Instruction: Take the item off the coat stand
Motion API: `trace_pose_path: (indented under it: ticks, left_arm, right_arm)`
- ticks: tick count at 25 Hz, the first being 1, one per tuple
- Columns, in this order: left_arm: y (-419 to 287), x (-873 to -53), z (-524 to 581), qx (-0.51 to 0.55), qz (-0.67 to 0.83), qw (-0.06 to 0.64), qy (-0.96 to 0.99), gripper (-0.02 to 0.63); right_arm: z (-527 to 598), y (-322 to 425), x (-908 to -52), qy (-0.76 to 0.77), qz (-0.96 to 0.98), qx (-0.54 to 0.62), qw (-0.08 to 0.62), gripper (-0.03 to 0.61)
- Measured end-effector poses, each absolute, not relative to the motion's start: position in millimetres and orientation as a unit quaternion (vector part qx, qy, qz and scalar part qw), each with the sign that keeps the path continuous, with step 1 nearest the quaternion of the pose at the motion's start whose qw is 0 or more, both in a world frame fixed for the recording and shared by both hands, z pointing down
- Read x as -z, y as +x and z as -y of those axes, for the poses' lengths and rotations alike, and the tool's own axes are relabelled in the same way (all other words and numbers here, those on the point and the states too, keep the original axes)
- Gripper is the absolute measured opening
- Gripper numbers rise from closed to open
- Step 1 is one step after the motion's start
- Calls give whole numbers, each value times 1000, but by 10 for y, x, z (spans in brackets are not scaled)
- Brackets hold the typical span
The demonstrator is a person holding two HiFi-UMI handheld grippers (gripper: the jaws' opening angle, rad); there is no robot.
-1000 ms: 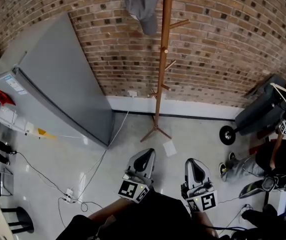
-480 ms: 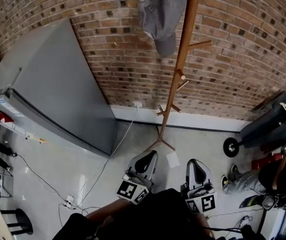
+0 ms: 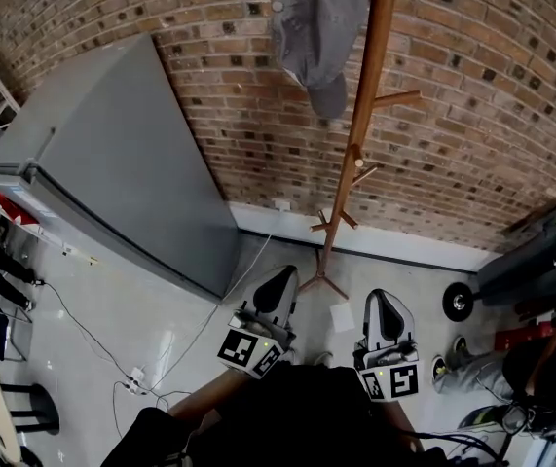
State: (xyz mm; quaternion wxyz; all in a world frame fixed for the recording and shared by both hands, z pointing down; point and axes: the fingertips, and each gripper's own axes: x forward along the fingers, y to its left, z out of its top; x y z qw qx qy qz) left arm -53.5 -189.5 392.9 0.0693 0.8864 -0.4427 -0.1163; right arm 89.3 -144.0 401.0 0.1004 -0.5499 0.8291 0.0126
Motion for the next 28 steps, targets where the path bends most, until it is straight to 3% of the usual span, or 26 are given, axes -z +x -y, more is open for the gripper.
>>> trace_pose_path:
  ticks: [15,19,28]
  left_arm:
    - [-513,-3415,2383,140,451,39,880,20]
    - [-580,-3251,2559,126,459,29,879,92]
    - [-634,-2823,2861,142,459,4,877,132]
  right_arm:
    - [1604,656,-3869,-485,-870,-16,83,20]
    - [1549,650,-3855,-492,-867,-47,62,20]
    - [1420,660,-3876,-488,-868,-86,34,20]
